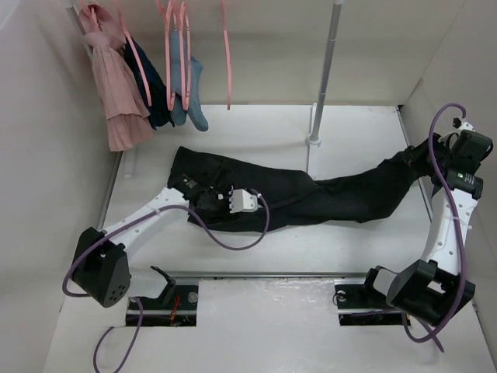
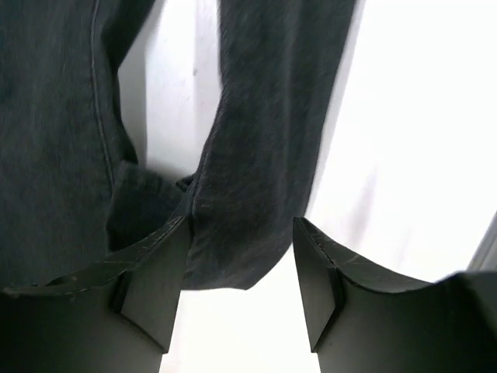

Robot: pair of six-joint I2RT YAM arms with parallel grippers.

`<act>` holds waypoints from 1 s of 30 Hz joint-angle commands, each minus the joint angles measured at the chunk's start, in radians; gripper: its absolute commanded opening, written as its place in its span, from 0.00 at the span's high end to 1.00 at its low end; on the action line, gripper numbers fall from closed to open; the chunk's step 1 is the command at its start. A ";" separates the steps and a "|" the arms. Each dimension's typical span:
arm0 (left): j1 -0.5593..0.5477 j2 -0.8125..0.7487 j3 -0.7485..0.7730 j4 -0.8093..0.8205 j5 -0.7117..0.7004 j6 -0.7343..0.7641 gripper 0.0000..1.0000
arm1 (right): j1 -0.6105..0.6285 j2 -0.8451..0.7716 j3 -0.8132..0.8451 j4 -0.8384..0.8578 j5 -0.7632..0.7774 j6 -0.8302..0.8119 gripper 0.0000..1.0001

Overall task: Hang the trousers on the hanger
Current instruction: Flatten out the trousers at the center of the board.

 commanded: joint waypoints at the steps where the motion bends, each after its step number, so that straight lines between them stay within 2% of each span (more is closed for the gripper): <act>1: -0.015 -0.009 -0.009 -0.044 0.092 0.005 0.48 | -0.001 0.017 0.024 0.051 -0.038 -0.017 1.00; 4: -0.015 0.058 -0.018 0.029 0.046 -0.038 0.52 | -0.001 0.017 0.033 0.051 -0.038 -0.017 1.00; 6: -0.015 0.086 -0.009 0.050 0.035 -0.052 0.58 | -0.001 0.017 0.033 0.051 -0.038 -0.017 1.00; 7: -0.015 0.100 -0.009 0.050 0.035 -0.061 0.74 | -0.001 0.017 0.033 0.051 -0.038 -0.017 1.00; 9: -0.015 0.100 0.004 0.037 0.035 -0.073 0.98 | -0.001 0.008 0.033 0.051 -0.038 -0.017 1.00; 13: -0.001 0.051 0.004 0.024 -0.095 -0.101 1.00 | -0.001 -0.005 0.033 0.061 -0.045 -0.026 1.00; 14: 0.022 0.007 0.004 0.045 -0.151 -0.112 1.00 | -0.001 -0.005 0.033 0.085 -0.064 -0.026 1.00; 15: 0.036 -0.019 0.016 0.065 -0.278 -0.121 1.00 | -0.001 0.009 0.044 0.100 -0.111 -0.011 1.00; 17: 0.077 -0.094 0.028 0.174 -0.427 -0.133 1.00 | 0.016 0.058 0.120 0.146 -0.160 0.012 1.00; 18: 0.091 -0.111 0.042 0.205 -0.554 -0.121 1.00 | 0.035 0.077 0.166 0.147 -0.171 0.012 1.00; 19: 0.102 -0.124 0.088 0.223 -0.610 -0.121 1.00 | 0.086 0.092 0.217 0.147 -0.162 0.012 1.00; 20: 0.102 -0.124 0.120 0.224 -0.661 -0.107 1.00 | 0.116 0.104 0.325 0.147 -0.151 0.012 1.00; 23: 0.129 -0.124 0.245 0.129 -0.846 -0.107 1.00 | 0.154 0.114 0.444 0.226 -0.179 0.018 1.00; 24: 0.141 -0.124 0.263 0.098 -0.888 -0.107 1.00 | 0.154 0.080 0.444 0.304 -0.179 0.068 1.00; 27: 0.142 -0.147 0.216 -0.008 -1.031 -0.098 1.00 | 0.136 0.032 0.396 0.357 -0.151 0.098 1.00; 29: 0.142 -0.182 0.087 -0.017 -1.133 -0.098 1.00 | 0.127 -0.023 0.323 0.357 -0.128 0.107 1.00; 30: 0.142 -0.194 0.041 -0.026 -1.152 -0.089 1.00 | 0.127 -0.043 0.226 0.357 -0.113 0.107 1.00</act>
